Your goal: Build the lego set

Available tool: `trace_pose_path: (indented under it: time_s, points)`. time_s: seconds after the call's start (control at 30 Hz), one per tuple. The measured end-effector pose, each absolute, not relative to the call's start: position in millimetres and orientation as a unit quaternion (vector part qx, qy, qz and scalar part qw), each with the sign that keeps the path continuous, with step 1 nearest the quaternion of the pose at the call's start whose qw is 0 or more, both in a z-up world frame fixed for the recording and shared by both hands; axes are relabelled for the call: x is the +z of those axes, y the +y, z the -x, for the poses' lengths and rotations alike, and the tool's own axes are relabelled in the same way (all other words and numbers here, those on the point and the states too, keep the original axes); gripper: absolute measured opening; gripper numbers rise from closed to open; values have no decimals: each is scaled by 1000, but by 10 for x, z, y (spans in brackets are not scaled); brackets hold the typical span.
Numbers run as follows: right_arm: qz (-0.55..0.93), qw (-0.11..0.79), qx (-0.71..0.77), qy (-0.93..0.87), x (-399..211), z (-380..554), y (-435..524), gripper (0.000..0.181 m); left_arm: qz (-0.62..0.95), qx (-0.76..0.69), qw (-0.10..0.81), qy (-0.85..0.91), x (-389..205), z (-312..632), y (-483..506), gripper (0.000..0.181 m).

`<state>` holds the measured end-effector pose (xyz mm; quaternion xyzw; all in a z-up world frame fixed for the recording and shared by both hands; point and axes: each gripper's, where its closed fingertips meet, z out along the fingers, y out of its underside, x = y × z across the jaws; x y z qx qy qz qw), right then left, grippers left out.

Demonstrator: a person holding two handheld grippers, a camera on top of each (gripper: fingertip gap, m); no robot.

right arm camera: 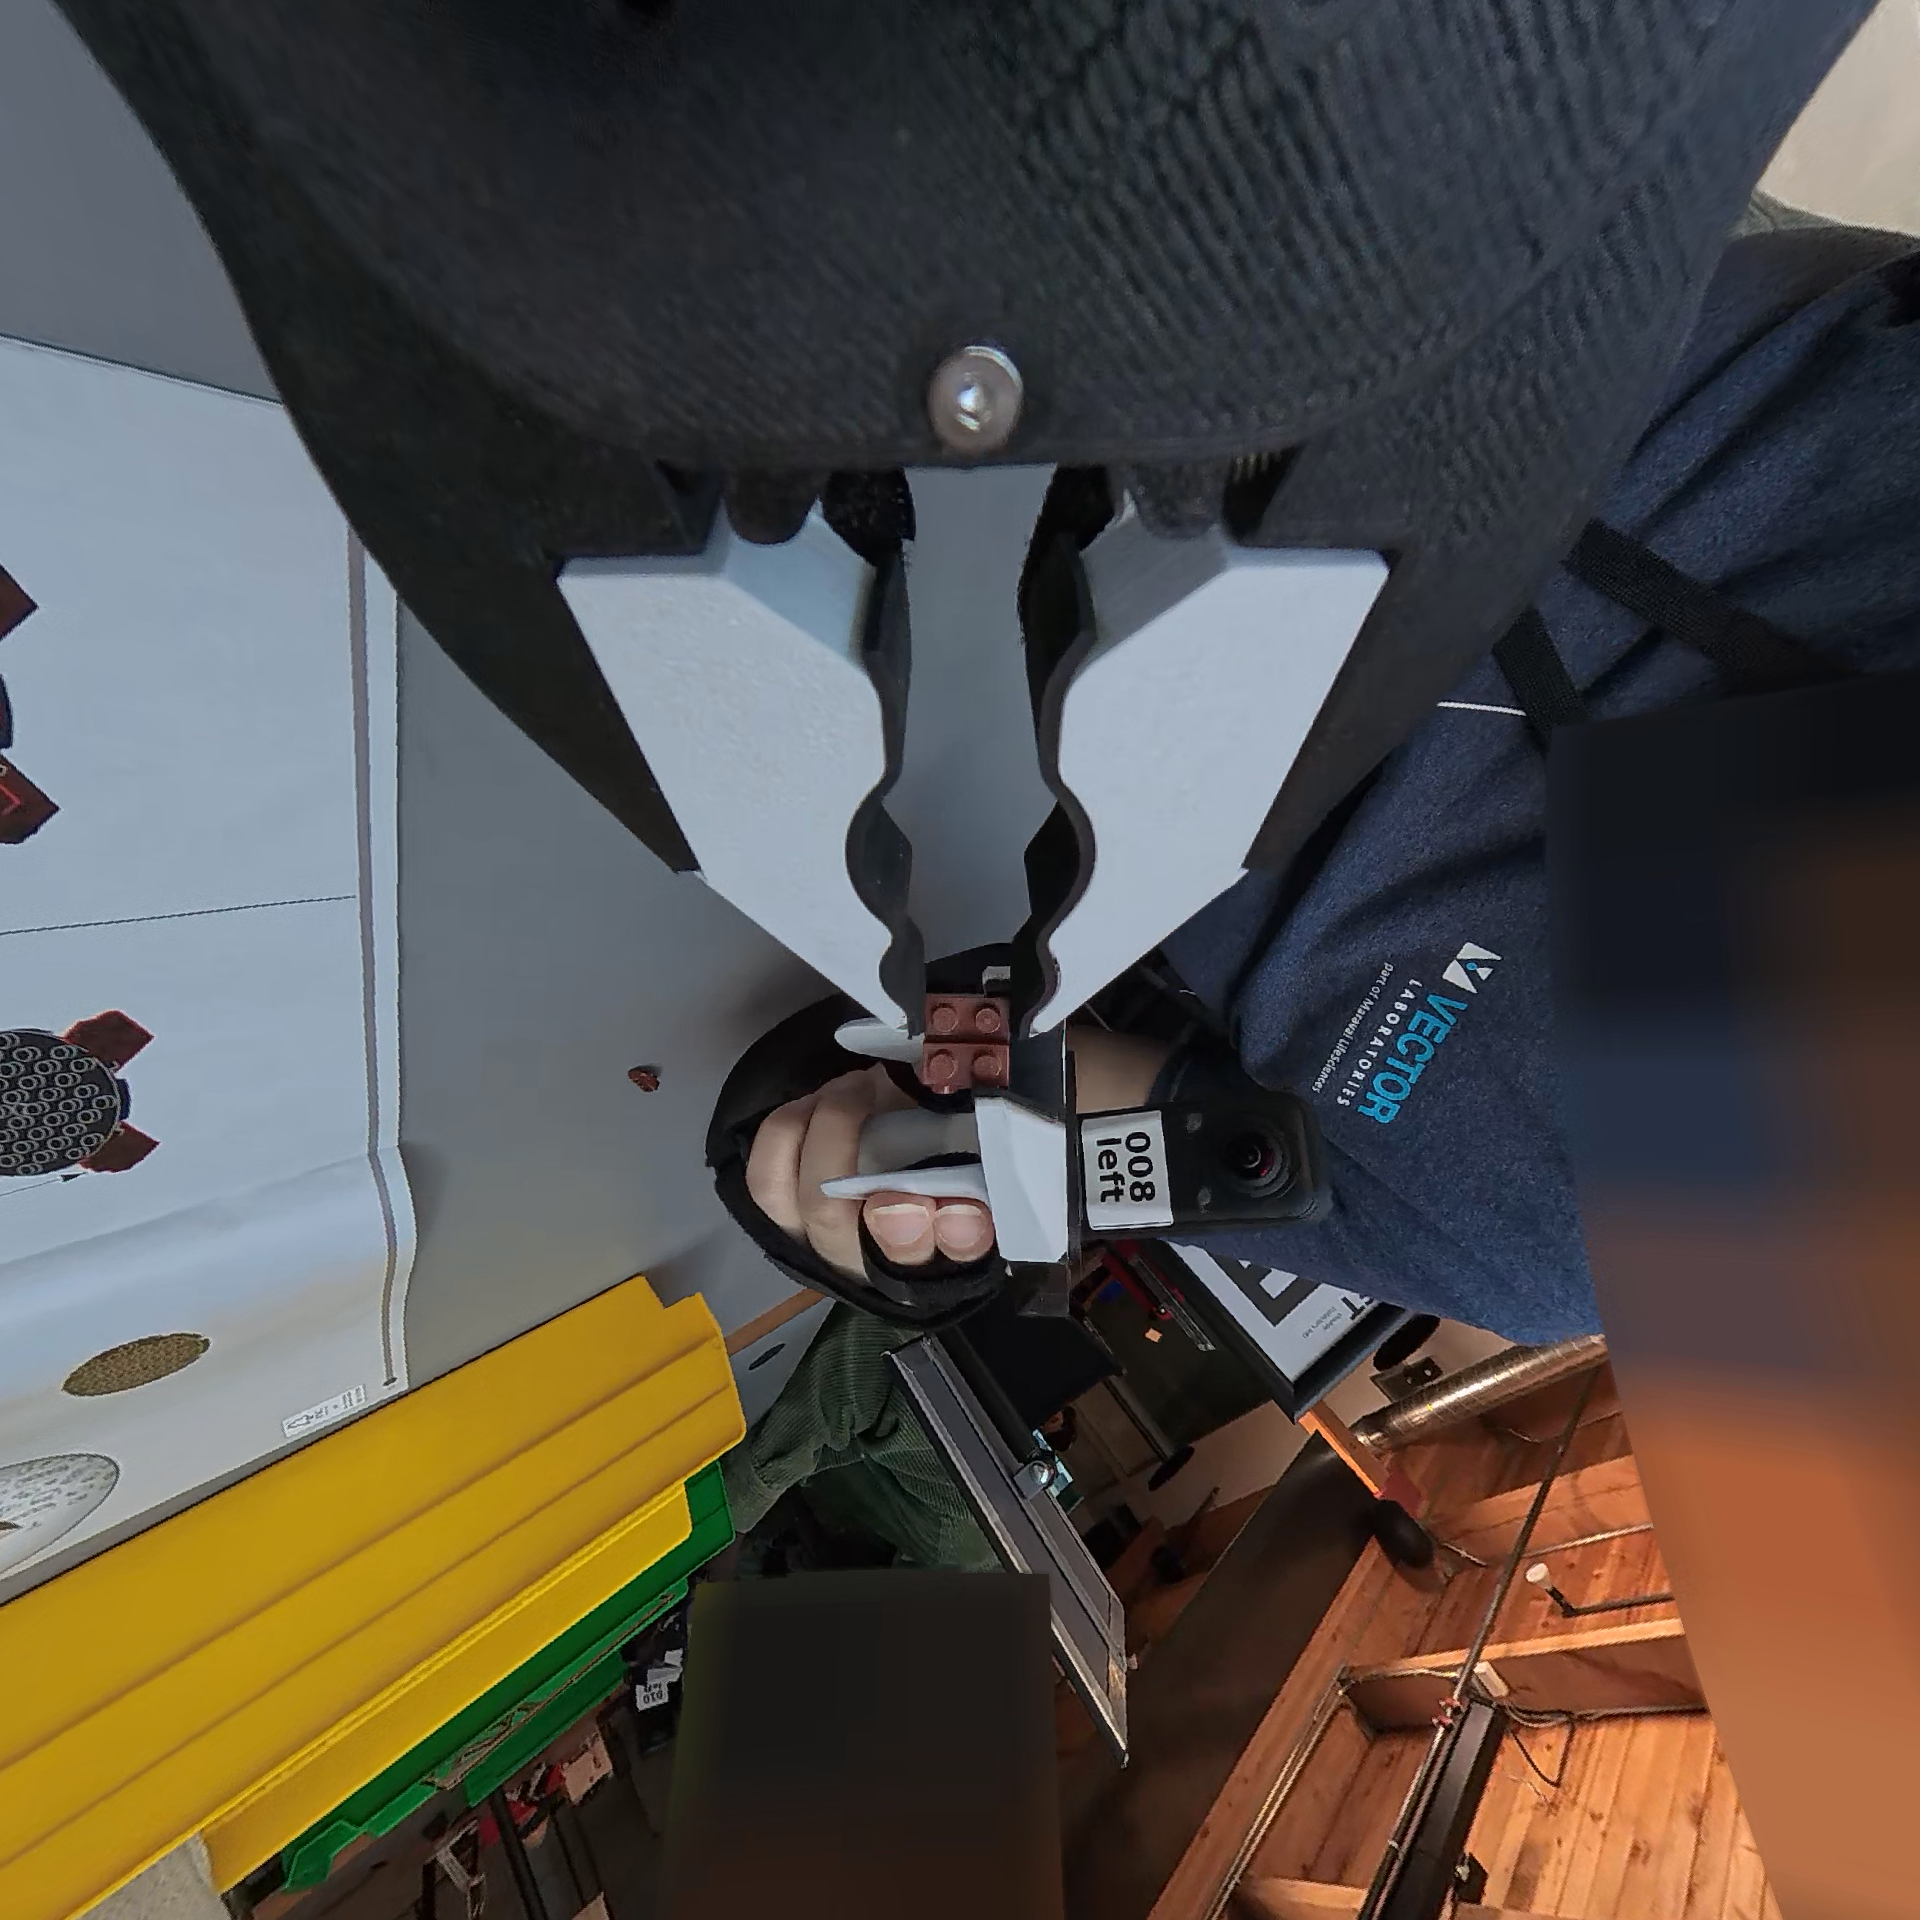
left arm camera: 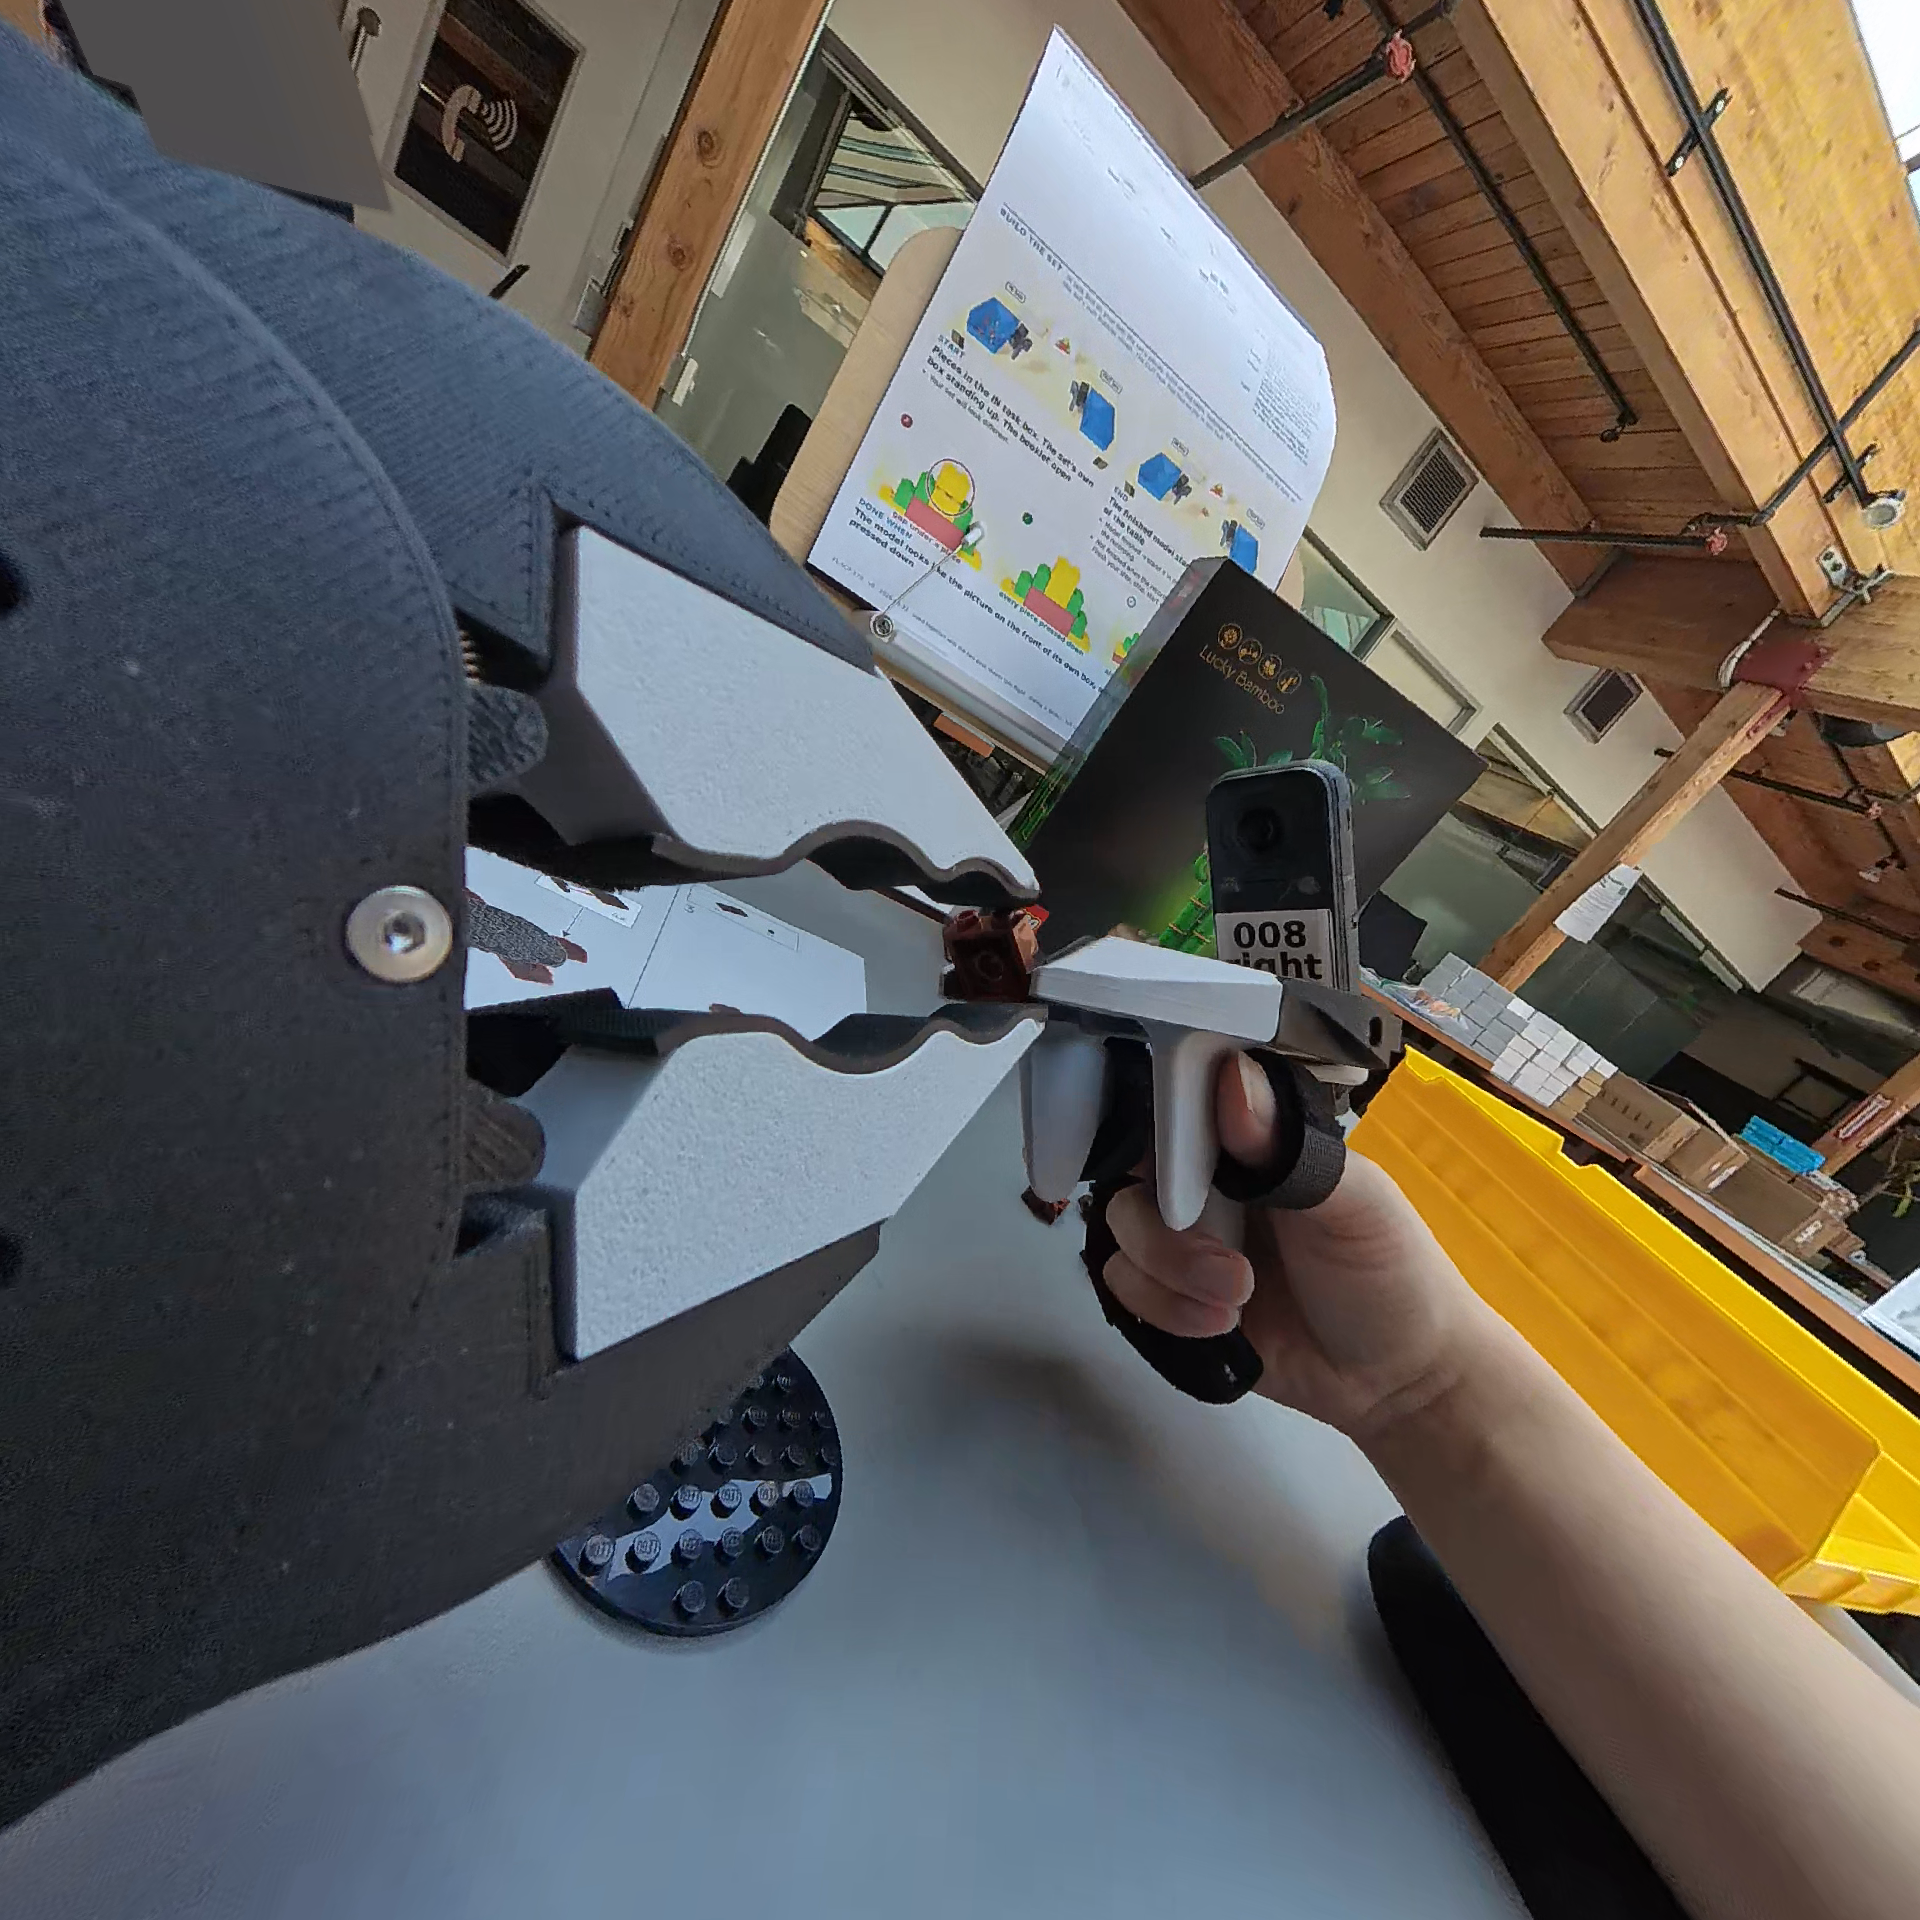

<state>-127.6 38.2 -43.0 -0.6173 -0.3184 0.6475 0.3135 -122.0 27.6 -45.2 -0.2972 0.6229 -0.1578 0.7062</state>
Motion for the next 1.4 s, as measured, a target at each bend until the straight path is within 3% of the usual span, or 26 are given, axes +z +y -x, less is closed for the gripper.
trace_pose_path:
  time_s: [0.07, 0.17, 0.6, 0.9, 1.4]
  points:
    - [633, 294, 633, -336, -490, 1263, 336, 15, 300, -180, 688, 636, -498, 1214, 247, 16]
    - [659, 259, 599, -373, -649, 1208, 239, 15, 323, -186, 662, 651, -579, 1224, 304, 37]
    - [667, 185, 584, -423, -851, 1279, -16, 15, 254, -220, 588, 736, -858, 1222, -129, 11]
    - [630, 273, 624, -374, -596, 1282, 203, 25, 265, -216, 637, 691, -612, 1236, 23, 6]
    - [629, 306, 637, -325, -480, 1333, 341, 15, 282, -157, 675, 663, -498, 1197, 215, 6]
